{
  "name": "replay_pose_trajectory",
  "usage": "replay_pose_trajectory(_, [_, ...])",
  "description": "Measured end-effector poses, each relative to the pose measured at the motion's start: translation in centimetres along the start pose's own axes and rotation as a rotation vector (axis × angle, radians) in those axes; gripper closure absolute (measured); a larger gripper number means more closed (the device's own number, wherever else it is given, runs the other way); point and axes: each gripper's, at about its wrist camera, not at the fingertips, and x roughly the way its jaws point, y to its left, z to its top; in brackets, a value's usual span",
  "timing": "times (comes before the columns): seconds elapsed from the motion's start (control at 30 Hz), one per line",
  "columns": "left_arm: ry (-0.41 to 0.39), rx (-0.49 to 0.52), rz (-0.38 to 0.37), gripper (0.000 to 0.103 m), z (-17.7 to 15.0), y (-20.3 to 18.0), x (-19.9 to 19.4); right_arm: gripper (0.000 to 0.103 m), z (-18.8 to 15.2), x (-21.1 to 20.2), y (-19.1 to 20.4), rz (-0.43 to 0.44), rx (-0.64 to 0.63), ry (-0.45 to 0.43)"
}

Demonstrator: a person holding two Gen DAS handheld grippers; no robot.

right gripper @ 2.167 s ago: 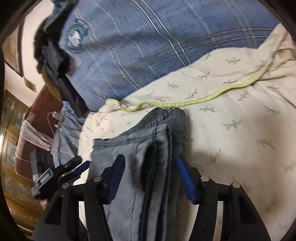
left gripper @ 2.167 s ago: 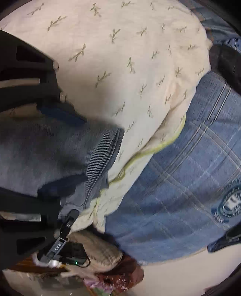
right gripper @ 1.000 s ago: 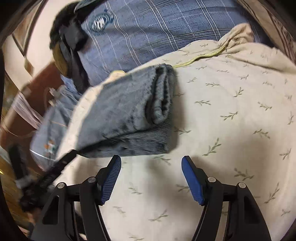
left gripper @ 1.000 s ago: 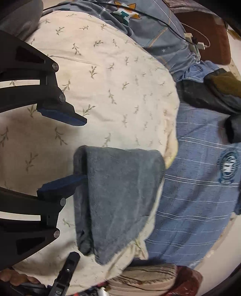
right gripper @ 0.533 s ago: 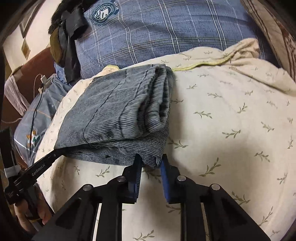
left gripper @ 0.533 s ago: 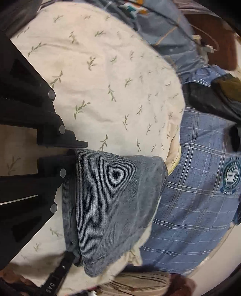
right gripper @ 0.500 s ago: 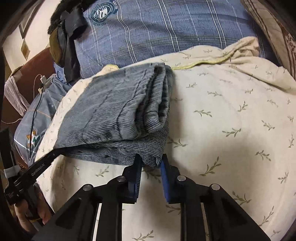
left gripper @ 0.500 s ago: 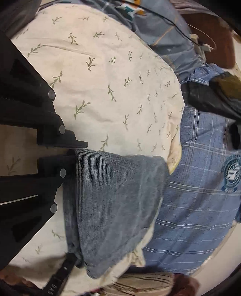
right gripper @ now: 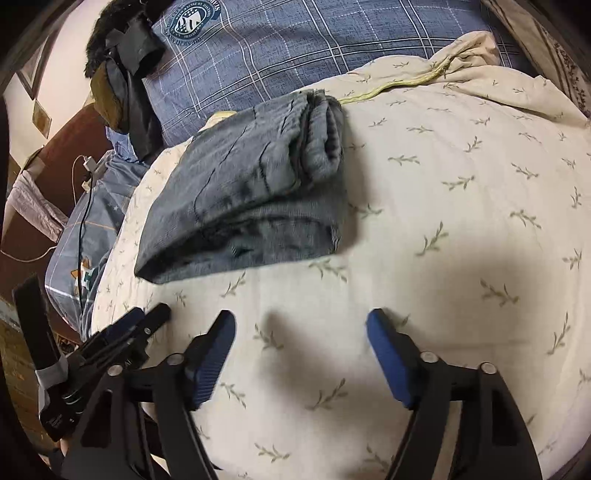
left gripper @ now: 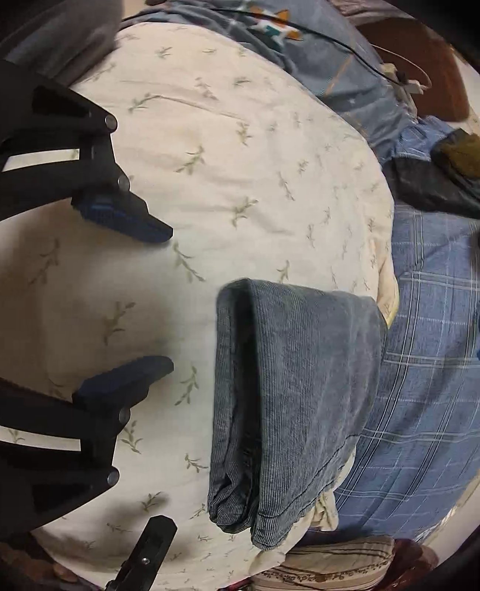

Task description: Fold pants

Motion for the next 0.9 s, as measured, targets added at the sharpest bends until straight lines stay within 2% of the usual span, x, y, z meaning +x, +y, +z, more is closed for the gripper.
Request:
replay_pose_trajectory(0.2, [-0.001,0.008,0.009,0.025,-0.3,-0.2,0.2,0.018,-0.5,-0.3,-0.9,0.049,0.067,-0.046])
replay_pose_trajectory(0.37, [-0.02,-0.018,0.0,0.026,-0.5,0.0,0.1,0.017,-0.5,0.0,0.4,-0.013,-0.022,-0.033])
replay_pose_trajectory(0.5, [-0.005,-0.048,0.017,0.027,-0.8,0.6,-0.8,0.018,-0.3,-0.9,0.9,-0.036,-0.031,-0.041])
replay_pose_trajectory(0.67, [-0.06,0.021,0.117,0.027,-1.1,0.3,-4.2,0.018,-0.8,-3.4,2.0,-0.038,-0.05,-0.098])
replay_pose_trajectory(0.8, [-0.1,0.035,0.116,0.026,-1.2,-0.5,-7.5,0.018,-1.4,-6.0,4.8,-0.103,-0.146,-0.151])
replay_pose_trajectory(0.9, [-0.114,0.065,0.152,0.026,-1.2,-1.7,-9.5,0.018,-1.5,-7.7,6.5,-0.14,-0.188,-0.195])
